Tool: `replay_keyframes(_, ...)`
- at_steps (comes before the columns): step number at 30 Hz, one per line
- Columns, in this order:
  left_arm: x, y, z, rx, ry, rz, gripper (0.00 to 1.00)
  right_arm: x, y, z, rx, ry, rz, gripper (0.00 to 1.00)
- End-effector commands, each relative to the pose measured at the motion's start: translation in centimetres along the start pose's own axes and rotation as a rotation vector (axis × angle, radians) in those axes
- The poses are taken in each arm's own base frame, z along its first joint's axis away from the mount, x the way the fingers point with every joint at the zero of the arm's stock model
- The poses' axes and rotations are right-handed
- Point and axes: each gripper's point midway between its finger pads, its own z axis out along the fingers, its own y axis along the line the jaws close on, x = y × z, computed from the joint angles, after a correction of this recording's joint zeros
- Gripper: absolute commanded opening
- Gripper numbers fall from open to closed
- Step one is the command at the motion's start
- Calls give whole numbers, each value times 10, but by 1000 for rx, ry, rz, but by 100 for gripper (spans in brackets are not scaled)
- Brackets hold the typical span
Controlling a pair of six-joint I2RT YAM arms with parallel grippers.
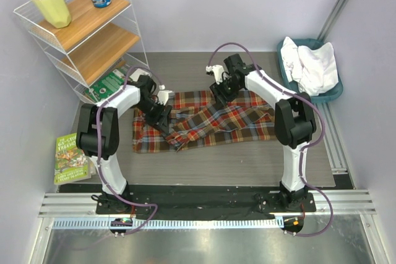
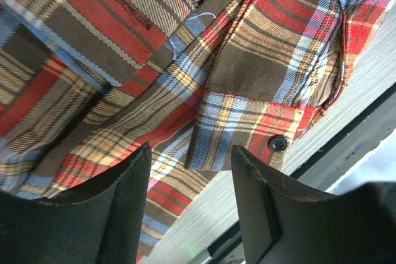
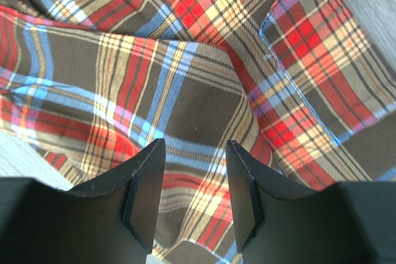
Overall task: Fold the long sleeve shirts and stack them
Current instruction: Fold the shirt
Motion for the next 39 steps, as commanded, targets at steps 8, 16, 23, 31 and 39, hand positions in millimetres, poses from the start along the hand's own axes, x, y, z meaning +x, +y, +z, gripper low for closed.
replay_keyframes(8,-30,-19,-27,42,-40,13,0,-15,-26,-65,98,-113,-13,50)
replay_keyframes(16,-80,30,-51,-215,-58,37,0,2,-46,-89,119,-113,27,49)
replay_keyframes(23,-74,82,-41,-346,24,-21,18,19,-39,-96,113,-88,28,49)
replay_keyframes(31,-88,55,-95,-388,-214,139,46,65,-15,-90,59,-3,84,46)
replay_keyframes(39,-29,48,-62,-372,0,266,48,122,-25,-57,129,128,136,43)
